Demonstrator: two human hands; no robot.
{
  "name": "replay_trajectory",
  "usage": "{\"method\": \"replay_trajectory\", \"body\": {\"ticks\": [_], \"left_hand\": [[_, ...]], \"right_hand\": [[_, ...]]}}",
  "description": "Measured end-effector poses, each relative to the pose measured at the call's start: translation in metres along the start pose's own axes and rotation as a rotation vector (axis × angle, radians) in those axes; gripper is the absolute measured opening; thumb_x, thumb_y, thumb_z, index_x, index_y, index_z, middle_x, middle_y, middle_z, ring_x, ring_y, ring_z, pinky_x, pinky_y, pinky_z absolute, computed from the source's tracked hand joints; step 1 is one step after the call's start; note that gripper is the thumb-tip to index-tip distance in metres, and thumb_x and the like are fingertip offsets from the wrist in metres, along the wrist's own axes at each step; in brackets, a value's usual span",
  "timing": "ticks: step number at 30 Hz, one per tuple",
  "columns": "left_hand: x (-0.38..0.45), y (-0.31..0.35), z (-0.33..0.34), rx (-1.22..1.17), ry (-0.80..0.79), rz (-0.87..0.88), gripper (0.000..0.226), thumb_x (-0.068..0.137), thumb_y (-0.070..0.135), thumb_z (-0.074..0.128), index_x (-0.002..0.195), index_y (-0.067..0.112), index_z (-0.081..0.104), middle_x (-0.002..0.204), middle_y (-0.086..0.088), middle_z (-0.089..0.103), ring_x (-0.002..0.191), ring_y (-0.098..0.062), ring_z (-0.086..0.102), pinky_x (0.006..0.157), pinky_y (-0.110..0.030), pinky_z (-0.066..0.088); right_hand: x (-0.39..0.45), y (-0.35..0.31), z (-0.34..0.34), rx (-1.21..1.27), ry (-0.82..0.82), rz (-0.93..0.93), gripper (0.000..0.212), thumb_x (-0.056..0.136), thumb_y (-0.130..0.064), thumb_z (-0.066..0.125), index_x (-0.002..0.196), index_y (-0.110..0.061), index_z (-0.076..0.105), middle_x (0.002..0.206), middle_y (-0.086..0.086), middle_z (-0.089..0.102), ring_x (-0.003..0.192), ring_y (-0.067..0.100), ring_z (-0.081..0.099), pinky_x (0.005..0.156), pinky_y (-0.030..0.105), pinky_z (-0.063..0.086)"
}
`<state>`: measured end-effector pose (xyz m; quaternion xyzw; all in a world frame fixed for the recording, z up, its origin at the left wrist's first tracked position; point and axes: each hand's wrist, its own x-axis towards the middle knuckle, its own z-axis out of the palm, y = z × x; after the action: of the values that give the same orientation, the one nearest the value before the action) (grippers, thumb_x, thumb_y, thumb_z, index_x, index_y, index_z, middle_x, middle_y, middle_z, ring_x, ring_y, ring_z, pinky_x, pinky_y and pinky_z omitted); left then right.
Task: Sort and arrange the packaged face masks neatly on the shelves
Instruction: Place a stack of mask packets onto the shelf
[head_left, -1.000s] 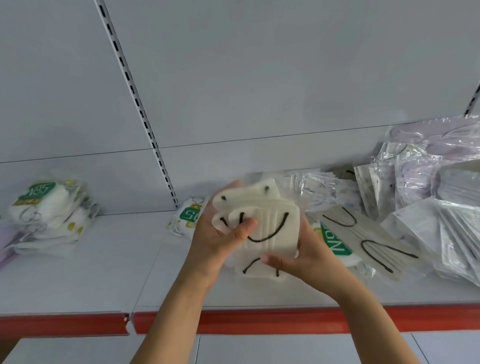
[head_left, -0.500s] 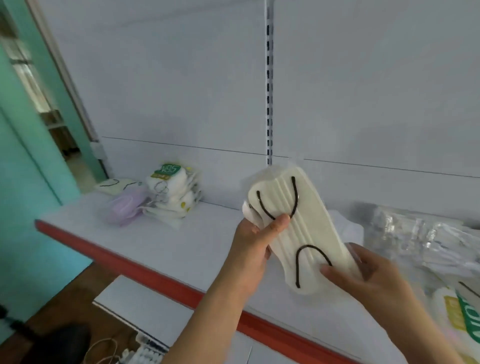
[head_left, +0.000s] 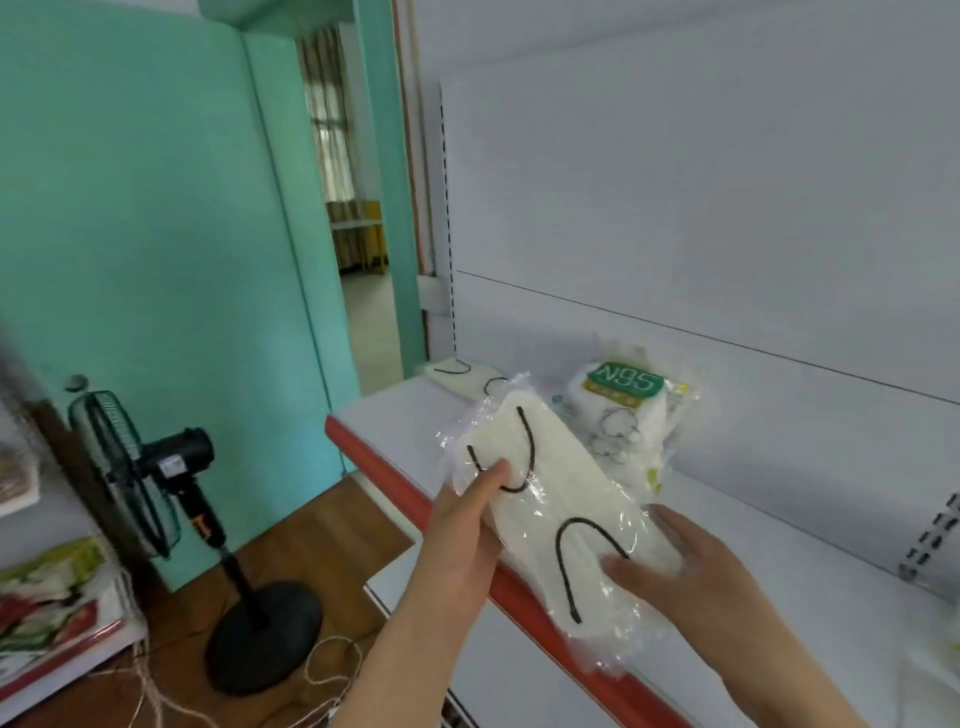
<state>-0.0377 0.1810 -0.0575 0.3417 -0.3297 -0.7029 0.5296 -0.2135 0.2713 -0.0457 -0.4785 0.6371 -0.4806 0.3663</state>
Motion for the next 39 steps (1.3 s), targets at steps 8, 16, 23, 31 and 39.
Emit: {"method": "replay_trajectory", "body": {"ticks": [8,16,23,31,39], "left_hand": [[0.151,0.102,-0.113,0.187,0.095,0.062,0.052,0.087,0.003,0.074,0.131,0.026,0.060,0.106,-0.010,0.074,0.092,-0.024,0.074,0.075,-0.036,0.060],[0.316,0.122,-0.123,0.532,0.073,0.183,0.054,0.092,0.006,0.071,0.138,0.022,0.049,0.129,-0.006,0.058,0.097,-0.022,0.069,0.076,-0.034,0.063],[0.405,0.092,-0.113,1.144,-0.036,0.111,0.067,0.094,0.028,0.069,0.150,0.005,0.039,0.146,-0.020,0.044,0.134,-0.035,0.049,0.110,-0.033,0.039],[0.420,0.075,-0.117,1.415,-0.177,0.106,0.058,0.091,0.052,0.061,0.125,0.005,0.055,0.121,-0.019,0.062,0.107,-0.036,0.062,0.091,-0.043,0.053],[0.328,0.109,-0.023,1.378,-0.210,0.695,0.051,0.098,0.031,0.058,0.143,0.009,0.050,0.141,-0.016,0.052,0.129,-0.035,0.049,0.106,-0.045,0.042]], "right_hand": [[0.147,-0.062,0.111,-0.302,0.008,-0.048,0.037,0.085,-0.024,0.074,0.114,-0.035,0.055,0.104,-0.017,0.063,0.078,-0.002,0.060,0.063,0.014,0.046],[0.297,-0.083,0.152,-0.592,0.223,-0.100,0.050,0.093,-0.019,0.062,0.140,-0.022,0.049,0.134,0.008,0.047,0.090,0.016,0.049,0.076,0.018,0.034],[0.343,-0.053,0.171,-1.211,0.153,0.081,0.070,0.092,-0.059,0.053,0.145,-0.017,0.036,0.142,0.013,0.036,0.128,0.035,0.039,0.102,0.044,0.040],[0.352,-0.031,0.179,-1.319,-0.046,0.102,0.067,0.090,-0.049,0.062,0.143,-0.016,0.037,0.135,0.013,0.045,0.122,0.034,0.048,0.095,0.039,0.044],[0.281,-0.109,0.115,-0.850,0.401,-0.265,0.056,0.098,-0.050,0.051,0.145,-0.020,0.047,0.144,0.000,0.048,0.132,0.021,0.045,0.101,0.036,0.043]]}}
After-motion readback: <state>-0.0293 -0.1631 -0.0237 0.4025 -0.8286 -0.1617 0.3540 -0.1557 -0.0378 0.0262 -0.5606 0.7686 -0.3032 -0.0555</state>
